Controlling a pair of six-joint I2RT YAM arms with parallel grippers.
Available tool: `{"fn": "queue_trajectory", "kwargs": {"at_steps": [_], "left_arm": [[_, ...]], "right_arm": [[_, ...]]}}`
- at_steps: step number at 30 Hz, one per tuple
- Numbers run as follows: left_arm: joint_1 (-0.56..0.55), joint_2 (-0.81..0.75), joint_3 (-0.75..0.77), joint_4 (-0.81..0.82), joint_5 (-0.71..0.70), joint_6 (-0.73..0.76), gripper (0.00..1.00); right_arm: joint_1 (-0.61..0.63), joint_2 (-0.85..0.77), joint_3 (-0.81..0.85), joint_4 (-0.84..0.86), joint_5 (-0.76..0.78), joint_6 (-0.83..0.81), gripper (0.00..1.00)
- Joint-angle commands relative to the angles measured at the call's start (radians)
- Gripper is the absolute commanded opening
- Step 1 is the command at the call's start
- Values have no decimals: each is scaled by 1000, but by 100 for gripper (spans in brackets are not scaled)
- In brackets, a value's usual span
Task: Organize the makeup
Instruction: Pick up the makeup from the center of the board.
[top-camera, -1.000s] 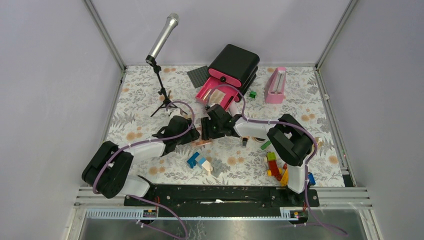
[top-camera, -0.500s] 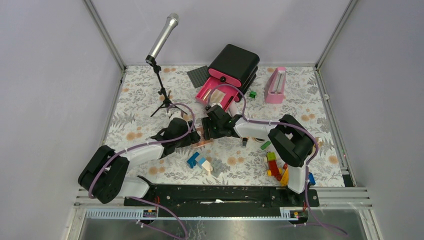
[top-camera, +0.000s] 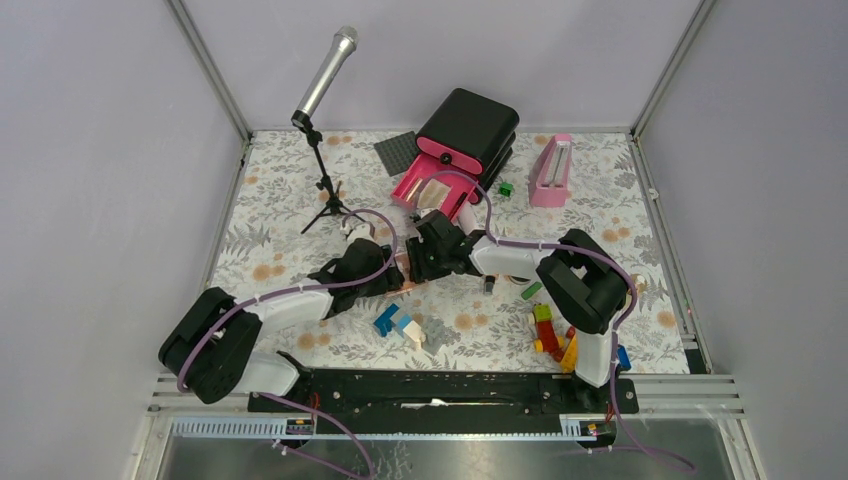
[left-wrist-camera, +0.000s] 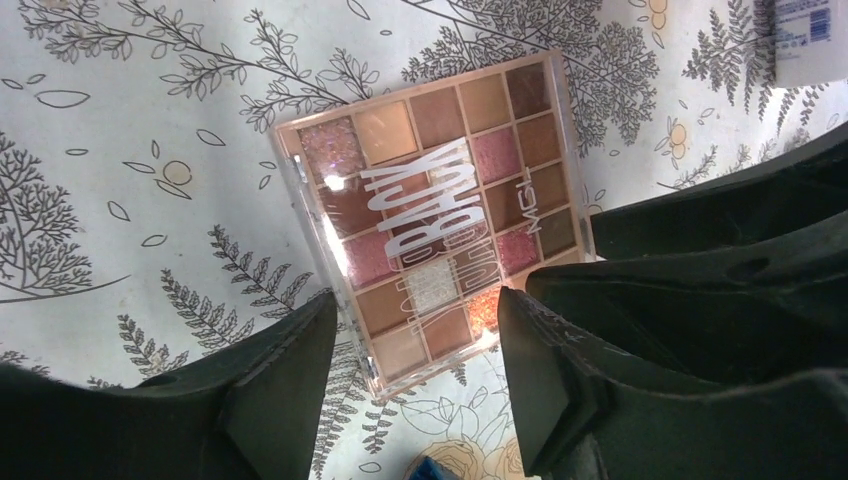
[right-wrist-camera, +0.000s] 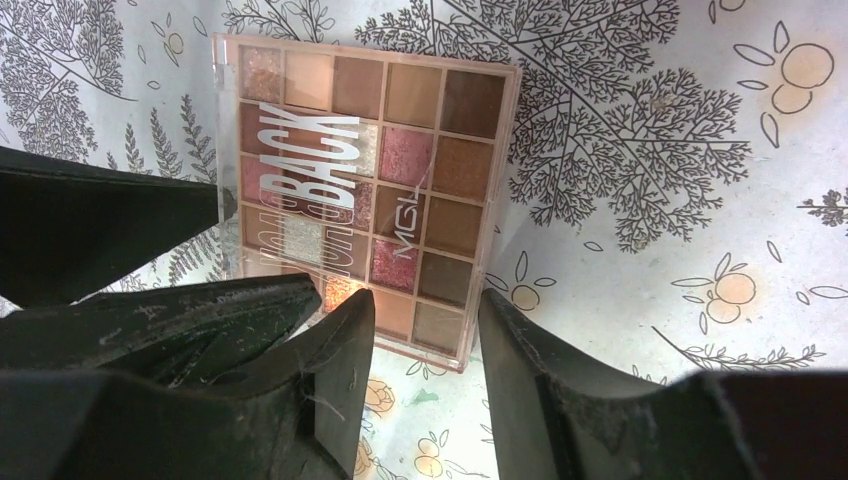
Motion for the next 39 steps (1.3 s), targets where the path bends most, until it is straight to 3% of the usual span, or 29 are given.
{"fn": "queue_trajectory", "kwargs": {"at_steps": [1, 7, 20, 39], "left_arm": [[-18, 57, -17, -54, 47, -19, 61], [-20, 46, 14, -17, 77, -29, 57], [-20, -10, 172, -102, 37, -16, 58], [-18, 13, 258, -127, 13, -2, 59]], "right_arm": [[7, 20, -43, -34, -96, 4, 47], [7, -4, -31, -16, -88, -2, 42], [7, -66, 44, -10, -46, -9, 41], [2, -100, 124, -44, 30, -30, 43]]}}
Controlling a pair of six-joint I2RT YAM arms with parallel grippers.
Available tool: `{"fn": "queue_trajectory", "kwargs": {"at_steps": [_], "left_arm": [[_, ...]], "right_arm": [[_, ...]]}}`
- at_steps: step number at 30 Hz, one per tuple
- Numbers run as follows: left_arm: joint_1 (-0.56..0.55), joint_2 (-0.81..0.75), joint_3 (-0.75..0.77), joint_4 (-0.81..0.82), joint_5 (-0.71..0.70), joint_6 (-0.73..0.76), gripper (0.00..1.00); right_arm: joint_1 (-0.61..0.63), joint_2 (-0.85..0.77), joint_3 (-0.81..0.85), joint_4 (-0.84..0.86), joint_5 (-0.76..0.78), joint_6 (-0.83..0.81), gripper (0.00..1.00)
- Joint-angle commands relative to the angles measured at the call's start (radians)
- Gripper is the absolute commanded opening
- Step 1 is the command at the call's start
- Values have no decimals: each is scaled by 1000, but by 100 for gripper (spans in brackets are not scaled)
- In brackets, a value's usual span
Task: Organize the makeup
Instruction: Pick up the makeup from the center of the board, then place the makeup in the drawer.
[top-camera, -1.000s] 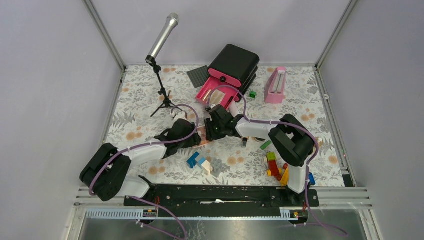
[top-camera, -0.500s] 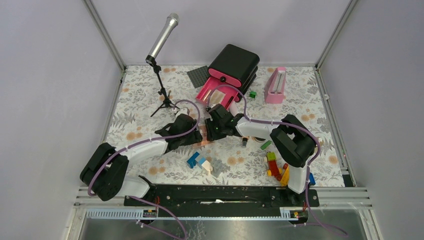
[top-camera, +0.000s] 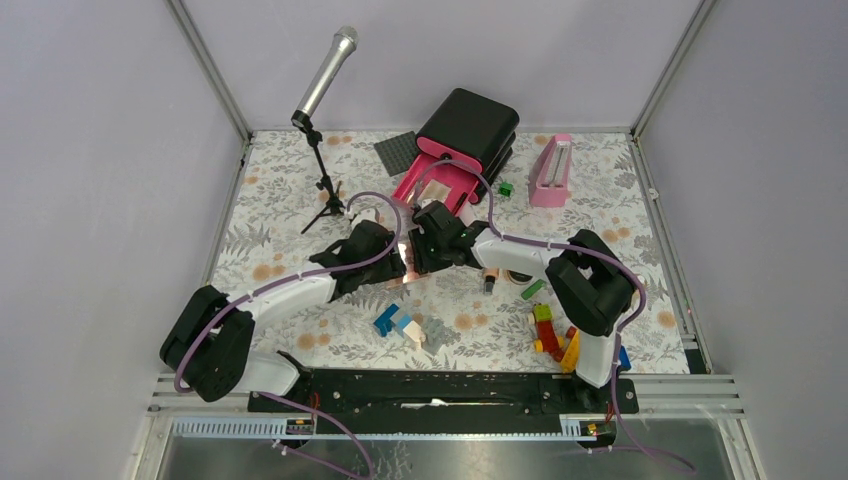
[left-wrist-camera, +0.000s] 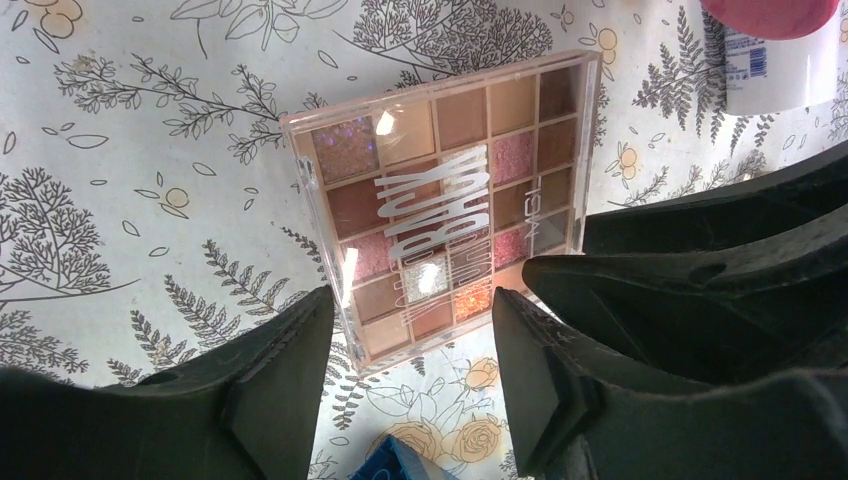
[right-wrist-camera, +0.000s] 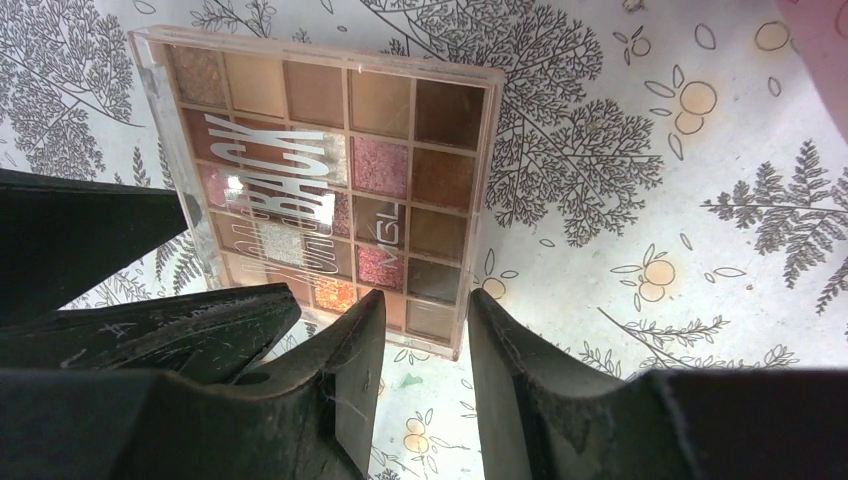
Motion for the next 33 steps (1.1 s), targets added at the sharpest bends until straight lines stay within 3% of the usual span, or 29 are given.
{"fn": "queue_trajectory", "kwargs": {"at_steps": [1, 33], "left_arm": [[-12, 3, 67, 98, 33, -5, 59], [-10, 51, 287, 26, 34, 34, 60]], "right_arm": [[14, -70, 64, 55, -15, -5, 43], [-52, -147, 170, 0, -16, -34, 44]]}}
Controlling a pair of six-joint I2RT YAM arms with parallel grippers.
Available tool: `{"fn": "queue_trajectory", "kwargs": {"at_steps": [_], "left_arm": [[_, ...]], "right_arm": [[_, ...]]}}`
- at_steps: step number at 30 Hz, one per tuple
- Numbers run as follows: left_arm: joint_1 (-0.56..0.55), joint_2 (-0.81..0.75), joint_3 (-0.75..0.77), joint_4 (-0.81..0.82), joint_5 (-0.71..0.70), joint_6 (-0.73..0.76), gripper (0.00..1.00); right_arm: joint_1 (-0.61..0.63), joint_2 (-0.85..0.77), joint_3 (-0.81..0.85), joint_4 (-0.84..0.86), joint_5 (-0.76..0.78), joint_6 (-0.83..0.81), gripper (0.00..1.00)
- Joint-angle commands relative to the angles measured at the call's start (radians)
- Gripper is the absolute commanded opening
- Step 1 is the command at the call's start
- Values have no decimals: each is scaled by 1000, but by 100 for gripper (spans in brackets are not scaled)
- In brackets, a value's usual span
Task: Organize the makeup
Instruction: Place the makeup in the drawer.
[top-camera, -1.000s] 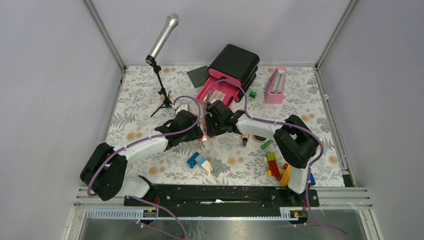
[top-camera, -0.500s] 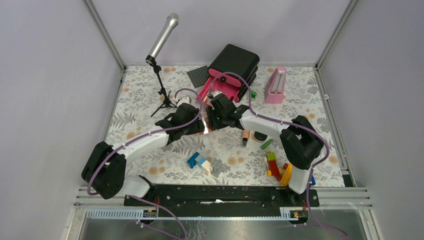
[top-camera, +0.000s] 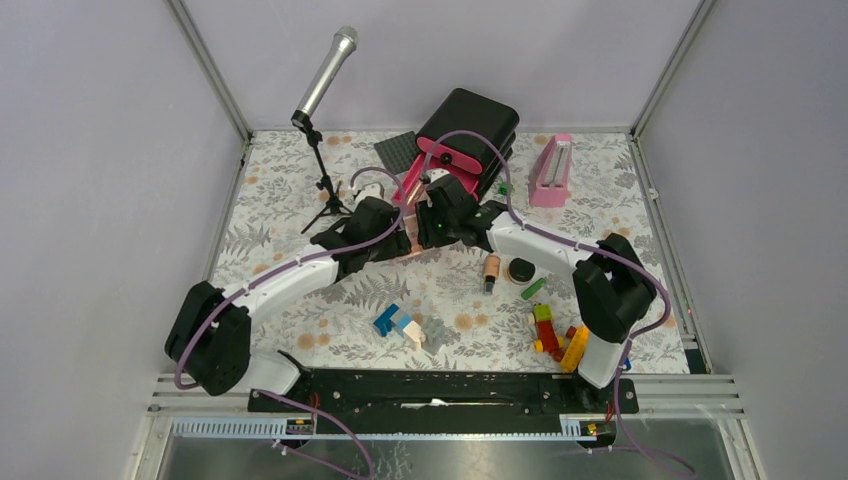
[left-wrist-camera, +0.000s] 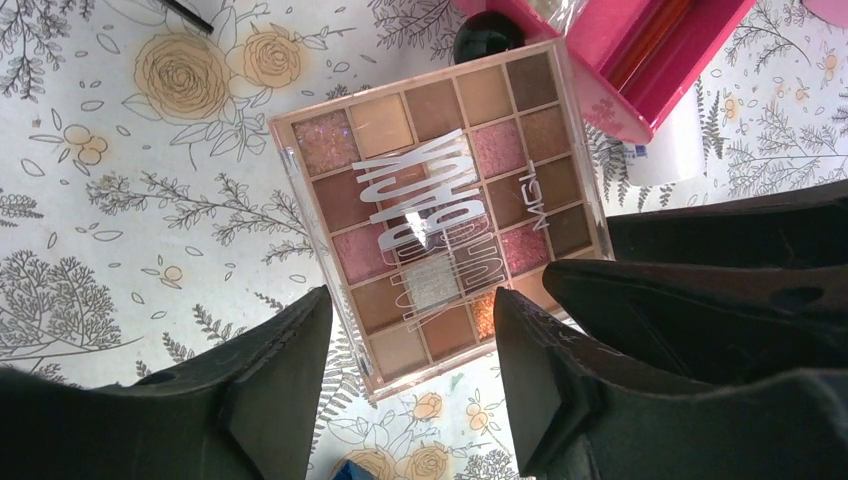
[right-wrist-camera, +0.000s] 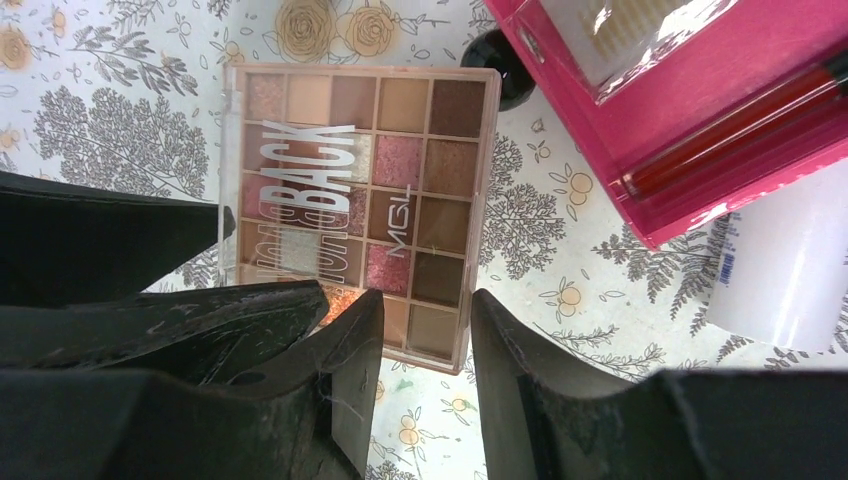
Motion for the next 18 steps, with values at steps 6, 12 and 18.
{"fn": "queue_trajectory", "kwargs": {"at_steps": [6, 12, 18], "left_arm": [[-14, 71, 159, 121, 71, 12, 60], [-14, 127, 215, 128, 80, 20, 60], [-13, 203, 290, 129, 89, 37, 60]], "right_arm": [[-27, -60, 83, 73, -67, 9, 45], [-58, -58, 99, 74, -84, 2, 45], [-95, -45, 116, 73, -102, -4, 45]]}}
